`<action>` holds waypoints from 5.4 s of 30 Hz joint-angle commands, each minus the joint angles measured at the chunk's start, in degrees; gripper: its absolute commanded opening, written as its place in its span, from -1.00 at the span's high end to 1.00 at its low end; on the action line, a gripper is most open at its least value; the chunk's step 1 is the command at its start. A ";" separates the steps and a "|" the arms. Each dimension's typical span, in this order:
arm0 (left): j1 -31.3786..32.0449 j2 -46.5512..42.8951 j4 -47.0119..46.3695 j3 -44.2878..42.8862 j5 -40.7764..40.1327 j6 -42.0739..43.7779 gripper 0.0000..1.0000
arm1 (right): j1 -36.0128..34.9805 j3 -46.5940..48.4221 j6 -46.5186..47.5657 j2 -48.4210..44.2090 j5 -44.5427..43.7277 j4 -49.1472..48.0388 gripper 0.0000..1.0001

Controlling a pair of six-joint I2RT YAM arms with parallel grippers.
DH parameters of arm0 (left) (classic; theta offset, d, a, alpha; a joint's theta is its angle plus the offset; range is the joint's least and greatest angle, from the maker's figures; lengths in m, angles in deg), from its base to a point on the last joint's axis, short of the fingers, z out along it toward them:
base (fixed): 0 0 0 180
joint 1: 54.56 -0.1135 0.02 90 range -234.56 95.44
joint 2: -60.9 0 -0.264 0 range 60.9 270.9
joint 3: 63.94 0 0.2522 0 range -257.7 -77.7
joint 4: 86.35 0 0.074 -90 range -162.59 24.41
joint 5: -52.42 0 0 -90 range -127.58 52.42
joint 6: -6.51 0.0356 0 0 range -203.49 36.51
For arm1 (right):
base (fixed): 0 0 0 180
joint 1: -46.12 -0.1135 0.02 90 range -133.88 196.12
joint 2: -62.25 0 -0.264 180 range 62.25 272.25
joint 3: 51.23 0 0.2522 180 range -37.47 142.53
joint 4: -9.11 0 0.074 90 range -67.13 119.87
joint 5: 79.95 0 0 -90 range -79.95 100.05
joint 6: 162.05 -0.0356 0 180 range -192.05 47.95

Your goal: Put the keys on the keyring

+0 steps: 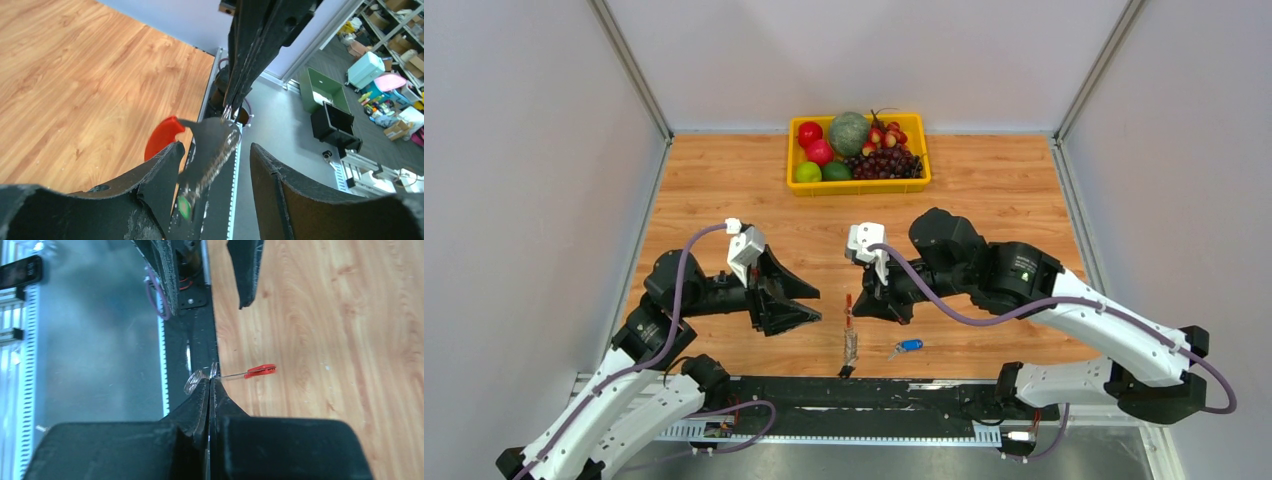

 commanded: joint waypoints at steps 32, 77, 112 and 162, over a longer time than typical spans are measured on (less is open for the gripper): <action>0.08 -0.32 -12.57 2.75 11.53 2.51 0.38 | 0.67 7.00 -1.80 6.31 12.65 -10.47 1.00; 0.08 -6.13 -27.67 7.90 -0.75 -8.69 1.00 | 0.67 -4.75 -3.59 -2.27 5.70 -22.77 0.09; 0.12 -7.52 -30.77 10.39 -1.43 -11.15 1.00 | -0.07 -4.72 -0.11 -0.41 11.04 -27.20 1.00; 0.08 -0.46 -19.87 7.56 -8.27 1.05 -0.36 | -13.86 -32.78 56.55 -17.57 -30.65 -40.97 1.00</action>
